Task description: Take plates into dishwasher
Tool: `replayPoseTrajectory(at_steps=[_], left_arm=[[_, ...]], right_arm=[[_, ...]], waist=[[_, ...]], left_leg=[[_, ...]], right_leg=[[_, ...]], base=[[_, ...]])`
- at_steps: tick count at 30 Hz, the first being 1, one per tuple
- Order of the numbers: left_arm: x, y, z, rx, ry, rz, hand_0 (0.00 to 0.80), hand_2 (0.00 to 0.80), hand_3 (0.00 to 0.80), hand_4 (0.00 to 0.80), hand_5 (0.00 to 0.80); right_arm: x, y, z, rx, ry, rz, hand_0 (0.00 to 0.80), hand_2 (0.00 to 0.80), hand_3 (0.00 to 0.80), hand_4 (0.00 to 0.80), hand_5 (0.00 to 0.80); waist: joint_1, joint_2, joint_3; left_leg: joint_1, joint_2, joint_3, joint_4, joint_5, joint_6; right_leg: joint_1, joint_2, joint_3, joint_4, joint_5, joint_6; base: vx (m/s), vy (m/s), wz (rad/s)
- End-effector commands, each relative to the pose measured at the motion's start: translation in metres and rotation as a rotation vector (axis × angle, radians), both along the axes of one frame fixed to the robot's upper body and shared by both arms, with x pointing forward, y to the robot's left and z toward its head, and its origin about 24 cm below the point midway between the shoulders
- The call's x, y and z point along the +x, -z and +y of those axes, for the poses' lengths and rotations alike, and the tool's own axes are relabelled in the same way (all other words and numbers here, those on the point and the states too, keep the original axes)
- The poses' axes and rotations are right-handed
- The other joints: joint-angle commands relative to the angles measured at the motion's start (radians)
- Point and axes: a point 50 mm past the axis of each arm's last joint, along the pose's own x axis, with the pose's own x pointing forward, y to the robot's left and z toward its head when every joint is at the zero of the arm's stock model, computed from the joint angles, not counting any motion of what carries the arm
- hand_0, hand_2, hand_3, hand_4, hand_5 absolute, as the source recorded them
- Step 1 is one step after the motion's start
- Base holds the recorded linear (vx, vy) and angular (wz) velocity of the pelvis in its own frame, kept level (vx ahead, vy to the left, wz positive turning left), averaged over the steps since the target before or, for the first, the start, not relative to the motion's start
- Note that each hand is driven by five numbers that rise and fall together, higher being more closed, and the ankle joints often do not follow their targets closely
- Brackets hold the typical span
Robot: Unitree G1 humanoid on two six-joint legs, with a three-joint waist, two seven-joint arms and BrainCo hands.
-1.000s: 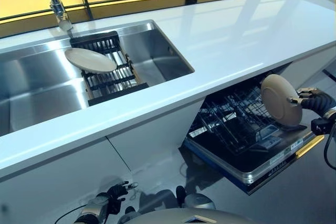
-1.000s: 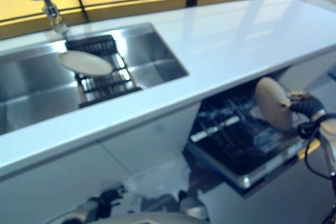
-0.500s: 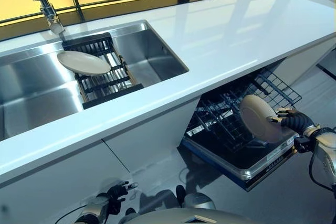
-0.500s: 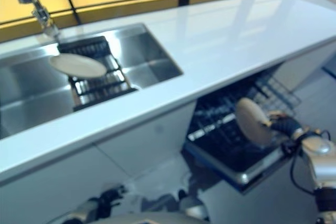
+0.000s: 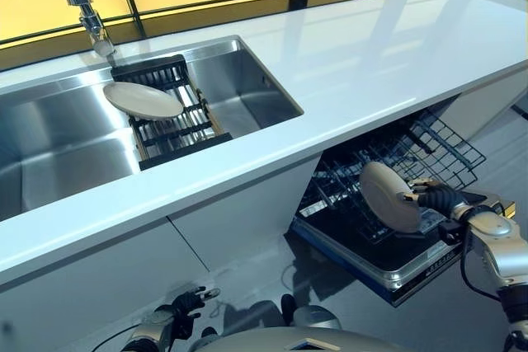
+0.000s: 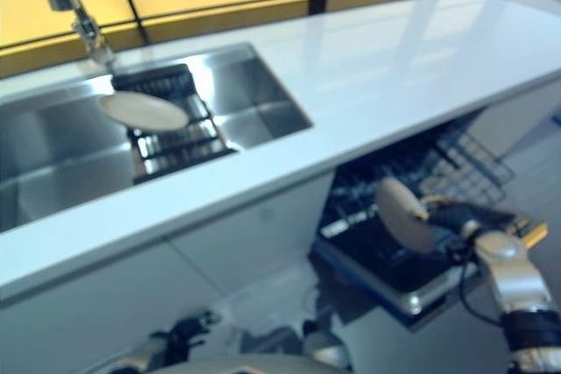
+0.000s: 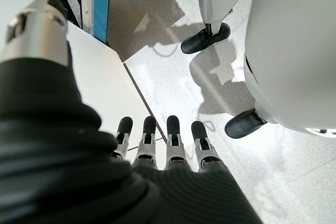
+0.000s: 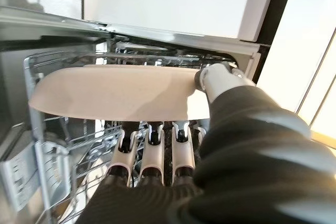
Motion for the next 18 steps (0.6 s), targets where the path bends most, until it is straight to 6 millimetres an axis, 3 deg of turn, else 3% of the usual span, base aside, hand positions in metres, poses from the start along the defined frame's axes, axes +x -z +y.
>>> replayPoseTrajectory(at_steps=[1,18], left_arm=[[0.02,-0.007,0.009,0.023,0.02,-0.049,0.0,0.0,0.0,0.0,0.0],[0.025,-0.01,0.008,0.011,0.032,-0.058,0.0,0.0,0.0,0.0,0.0]], right_arm=[[0.038,-0.035,0.009,-0.02,-0.011,-0.173,0.8,0.8,0.8,0.8,0.8],[0.062,-0.019,0.006,-0.07,0.076,-0.037,0.8,0.8,0.8,0.8,0.8]], waist=[[0.05,-0.017,0.03],[0.111,0.005,0.051]], left_leg=[[0.001,-0.01,-0.068,0.014,-0.057,0.047],[-0.017,-0.014,-0.099,0.017,-0.045,0.036]], right_leg=[[-0.01,-0.055,-0.08,0.089,-0.033,0.066],[0.001,-0.072,-0.125,0.082,-0.035,0.059]], base=[[0.0,0.0,0.0],[0.006,-0.007,0.05]])
